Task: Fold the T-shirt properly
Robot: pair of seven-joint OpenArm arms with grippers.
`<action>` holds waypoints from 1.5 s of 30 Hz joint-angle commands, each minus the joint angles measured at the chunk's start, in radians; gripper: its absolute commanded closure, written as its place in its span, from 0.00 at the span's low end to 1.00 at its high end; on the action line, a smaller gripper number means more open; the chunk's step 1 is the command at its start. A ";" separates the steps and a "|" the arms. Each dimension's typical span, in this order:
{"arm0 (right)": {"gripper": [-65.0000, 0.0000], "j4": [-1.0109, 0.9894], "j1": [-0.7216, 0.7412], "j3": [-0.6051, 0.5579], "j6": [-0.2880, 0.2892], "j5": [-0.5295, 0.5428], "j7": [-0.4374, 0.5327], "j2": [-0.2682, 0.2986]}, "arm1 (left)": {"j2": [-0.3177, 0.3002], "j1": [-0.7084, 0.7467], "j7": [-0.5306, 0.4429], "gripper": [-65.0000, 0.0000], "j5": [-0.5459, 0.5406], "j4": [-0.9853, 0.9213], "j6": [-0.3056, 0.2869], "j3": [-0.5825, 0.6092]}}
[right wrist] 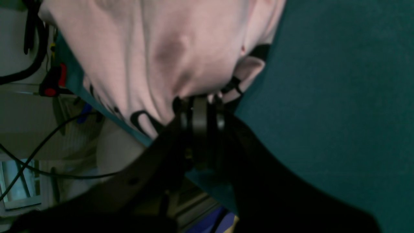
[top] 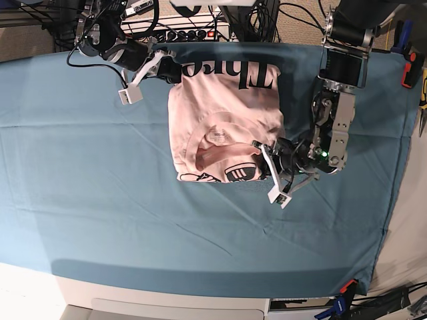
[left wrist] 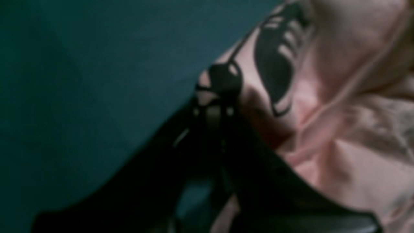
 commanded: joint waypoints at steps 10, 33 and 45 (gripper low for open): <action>1.00 0.017 0.000 0.002 0.007 0.020 0.014 0.005 | -0.003 -0.029 -0.060 0.53 0.034 0.016 0.012 -0.005; 0.60 0.105 0.068 0.256 0.020 0.045 -0.003 0.082 | -0.198 -0.037 -0.050 0.53 0.093 0.024 0.129 -0.006; 0.60 0.380 -0.106 0.480 0.020 0.056 -0.017 0.166 | -0.407 0.193 0.072 0.58 0.061 0.324 0.129 -0.017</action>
